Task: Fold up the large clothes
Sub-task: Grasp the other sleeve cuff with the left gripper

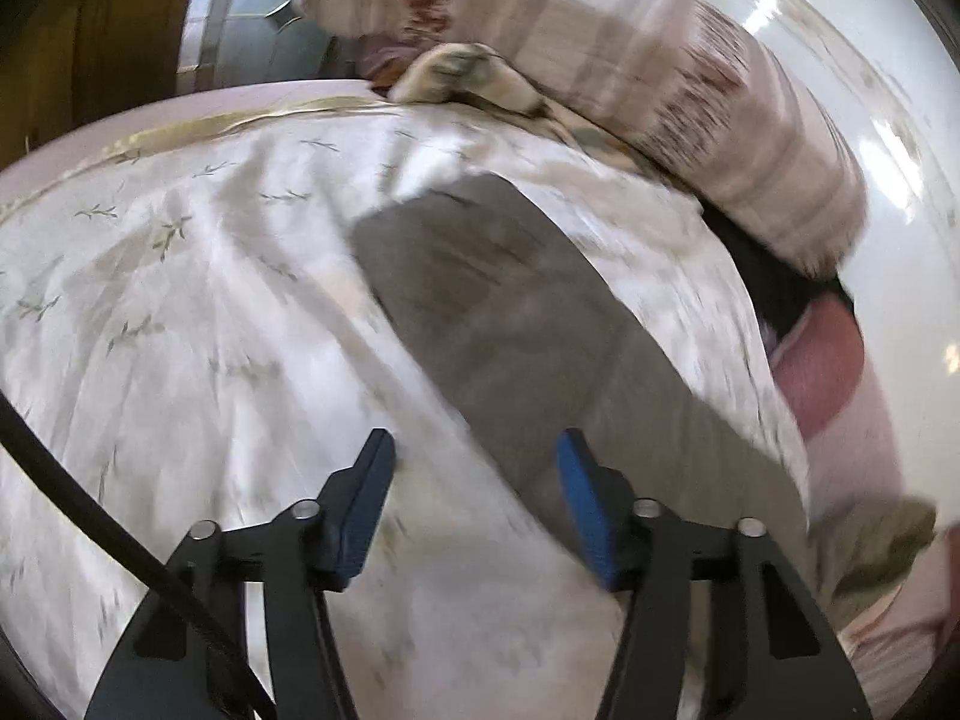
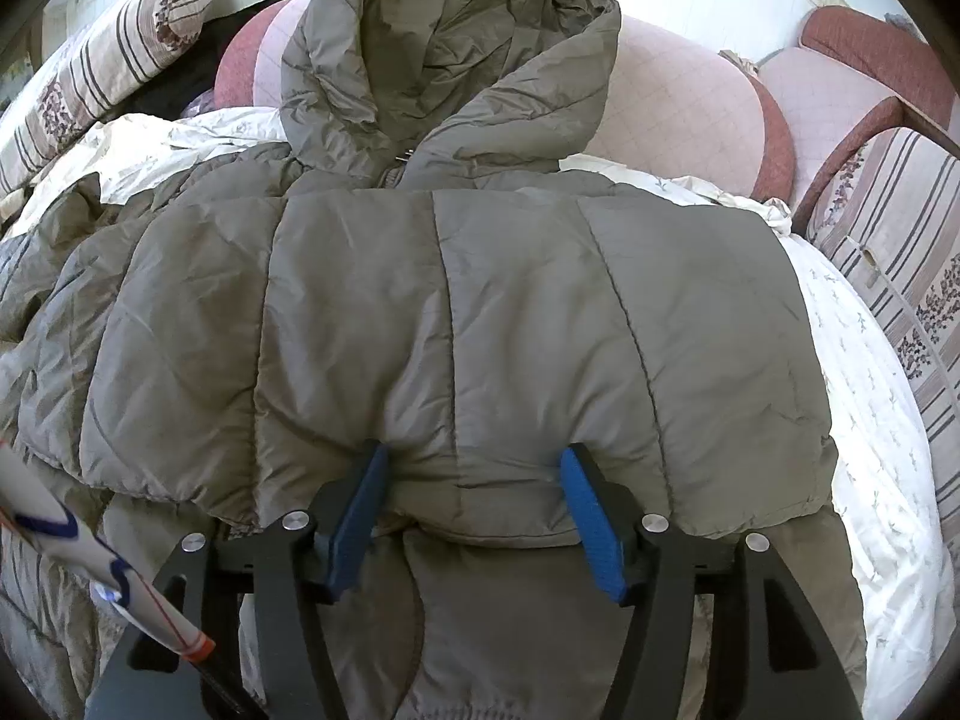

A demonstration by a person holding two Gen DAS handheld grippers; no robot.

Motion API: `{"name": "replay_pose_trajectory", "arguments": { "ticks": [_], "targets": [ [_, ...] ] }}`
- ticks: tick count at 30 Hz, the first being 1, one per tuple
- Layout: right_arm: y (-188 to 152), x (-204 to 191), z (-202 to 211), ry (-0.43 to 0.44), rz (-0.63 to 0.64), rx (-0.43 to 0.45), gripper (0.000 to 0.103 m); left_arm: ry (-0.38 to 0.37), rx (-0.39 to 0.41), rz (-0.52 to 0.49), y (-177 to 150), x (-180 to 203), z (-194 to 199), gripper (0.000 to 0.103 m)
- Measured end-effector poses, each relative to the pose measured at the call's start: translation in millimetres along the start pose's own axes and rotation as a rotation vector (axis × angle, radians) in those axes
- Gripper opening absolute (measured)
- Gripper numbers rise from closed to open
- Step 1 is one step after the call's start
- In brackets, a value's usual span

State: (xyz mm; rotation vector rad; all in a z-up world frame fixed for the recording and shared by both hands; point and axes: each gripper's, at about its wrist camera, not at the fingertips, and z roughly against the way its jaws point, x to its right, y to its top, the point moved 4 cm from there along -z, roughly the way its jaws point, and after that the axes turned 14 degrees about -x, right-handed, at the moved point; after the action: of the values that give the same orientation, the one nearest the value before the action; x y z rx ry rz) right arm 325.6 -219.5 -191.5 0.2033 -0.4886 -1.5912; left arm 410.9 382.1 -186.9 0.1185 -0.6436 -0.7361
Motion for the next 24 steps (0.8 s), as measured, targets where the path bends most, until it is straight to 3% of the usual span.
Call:
{"name": "replay_pose_trajectory", "arguments": {
  "ticks": [12, 14, 15, 21, 24],
  "targets": [
    [0.0, 0.7, -2.4, -0.006, 0.002, 0.001, 0.068, -0.186, 0.037, 0.131, 41.4, -20.2, -28.6, 0.051],
    [0.0, 0.7, -2.3, -0.009, 0.002, 0.000, 0.068, -0.160, 0.049, 0.125, 42.2, -18.2, -26.4, 0.033],
    [0.0, 1.0, -2.3, -0.009, 0.001, -0.001, 0.068, -0.137, 0.055, 0.115, 42.4, -16.7, -25.4, 0.013],
    [1.4, 3.8, -1.5, 0.006, -0.015, -0.004, 0.070, -0.070, 0.157, 0.010, 35.2, 16.9, 12.4, 0.011],
    [1.9, 5.6, 4.4, 0.021, -0.036, 0.003, 0.070, -0.072, 0.228, -0.140, 15.9, 71.5, 51.7, 0.011]
  ]
}}
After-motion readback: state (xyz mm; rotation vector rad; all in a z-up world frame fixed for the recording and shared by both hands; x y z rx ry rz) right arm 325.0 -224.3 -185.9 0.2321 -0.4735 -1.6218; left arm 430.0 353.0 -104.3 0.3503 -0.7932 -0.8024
